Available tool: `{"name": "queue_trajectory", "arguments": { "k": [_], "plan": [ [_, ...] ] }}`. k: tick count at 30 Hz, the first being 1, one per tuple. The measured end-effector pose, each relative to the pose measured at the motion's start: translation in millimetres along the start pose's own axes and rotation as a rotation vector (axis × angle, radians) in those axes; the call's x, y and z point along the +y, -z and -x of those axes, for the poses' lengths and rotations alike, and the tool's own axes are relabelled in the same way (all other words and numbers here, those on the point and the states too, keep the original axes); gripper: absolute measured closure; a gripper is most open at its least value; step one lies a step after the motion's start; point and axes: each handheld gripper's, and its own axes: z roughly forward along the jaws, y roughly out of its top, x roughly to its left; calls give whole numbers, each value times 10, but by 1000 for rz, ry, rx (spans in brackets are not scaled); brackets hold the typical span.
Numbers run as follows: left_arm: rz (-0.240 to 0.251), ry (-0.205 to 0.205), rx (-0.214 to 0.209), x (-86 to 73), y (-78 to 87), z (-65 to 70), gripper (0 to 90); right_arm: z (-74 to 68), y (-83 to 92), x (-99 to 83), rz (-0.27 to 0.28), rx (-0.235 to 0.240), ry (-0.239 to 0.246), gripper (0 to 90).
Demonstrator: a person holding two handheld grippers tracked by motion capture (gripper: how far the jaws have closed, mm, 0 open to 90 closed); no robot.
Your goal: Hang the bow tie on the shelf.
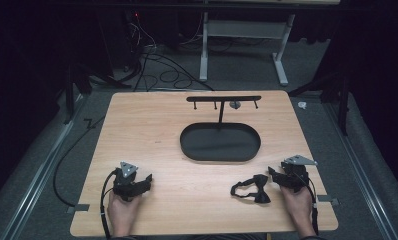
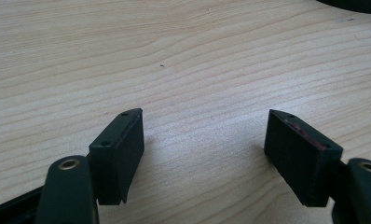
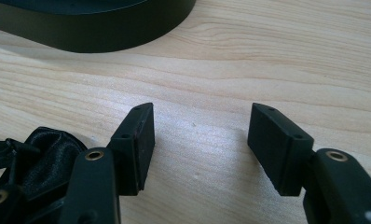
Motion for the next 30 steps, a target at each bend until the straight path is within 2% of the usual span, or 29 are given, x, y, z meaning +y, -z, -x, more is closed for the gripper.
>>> {"name": "queue_trajectory", "arguments": {
  "k": [19,25,27,30],
  "plan": [
    [-4,-2,0,1,3,1,286,0,0,1,-2,3,2,417],
    [-4,-1,-1,1,3,1,286,6,3,0,-1,14,6,420],
    [-4,-1,-1,1,2,1,285,1,9,-1,-1,16,1,445],
    [-4,-1,-1,1,2,1,285,2,45,-1,6,39,-8,461]
  ]
}}
